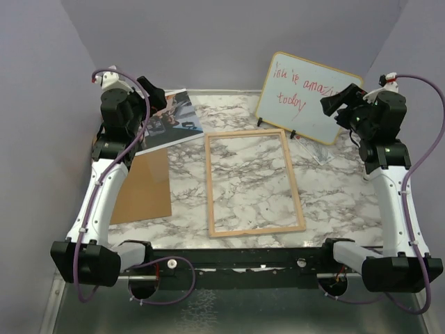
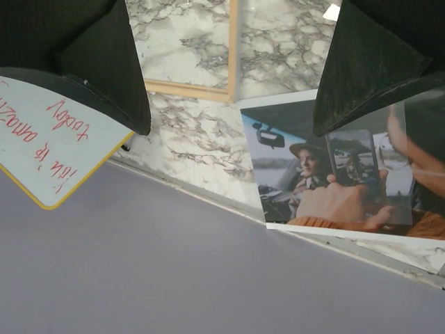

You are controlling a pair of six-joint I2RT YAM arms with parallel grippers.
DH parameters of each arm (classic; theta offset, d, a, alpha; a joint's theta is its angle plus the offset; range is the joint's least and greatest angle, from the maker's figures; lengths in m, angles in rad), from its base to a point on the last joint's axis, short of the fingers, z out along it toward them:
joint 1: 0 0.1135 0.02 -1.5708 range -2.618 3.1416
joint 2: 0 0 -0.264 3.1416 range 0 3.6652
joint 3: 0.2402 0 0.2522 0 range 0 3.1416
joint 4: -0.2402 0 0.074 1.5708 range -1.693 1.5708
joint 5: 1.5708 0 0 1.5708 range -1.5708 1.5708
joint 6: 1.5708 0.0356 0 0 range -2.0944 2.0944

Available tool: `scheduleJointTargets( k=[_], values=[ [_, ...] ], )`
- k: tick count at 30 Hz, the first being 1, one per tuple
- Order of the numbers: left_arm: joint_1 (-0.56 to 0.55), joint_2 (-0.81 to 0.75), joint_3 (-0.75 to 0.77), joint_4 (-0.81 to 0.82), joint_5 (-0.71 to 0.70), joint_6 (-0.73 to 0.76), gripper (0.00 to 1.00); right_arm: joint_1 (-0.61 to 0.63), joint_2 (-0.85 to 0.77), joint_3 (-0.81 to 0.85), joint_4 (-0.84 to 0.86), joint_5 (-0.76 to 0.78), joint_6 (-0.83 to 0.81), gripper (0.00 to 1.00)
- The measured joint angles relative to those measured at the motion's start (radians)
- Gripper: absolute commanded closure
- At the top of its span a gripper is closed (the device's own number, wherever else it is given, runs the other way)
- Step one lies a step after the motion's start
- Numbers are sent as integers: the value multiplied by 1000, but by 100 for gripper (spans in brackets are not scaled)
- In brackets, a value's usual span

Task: Put the photo into the frame
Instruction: Move the photo frame item to the center of the board.

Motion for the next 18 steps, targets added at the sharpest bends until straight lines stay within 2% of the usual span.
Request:
scheduleJointTargets(
  k=[6, 9, 13, 18],
  values=[
    [0, -50, -105, 131, 0, 11, 1, 0, 18, -36, 89, -140, 10, 25],
    [0, -17, -122, 144, 17, 31, 1, 0, 65, -80, 156, -241, 41, 24],
    [0, 68, -127, 119, 80, 47, 1, 16, 166, -159, 267, -352, 166, 23],
    [0, 114, -169, 72, 136, 60, 1, 149, 294, -175, 315, -352, 239, 22]
  ],
)
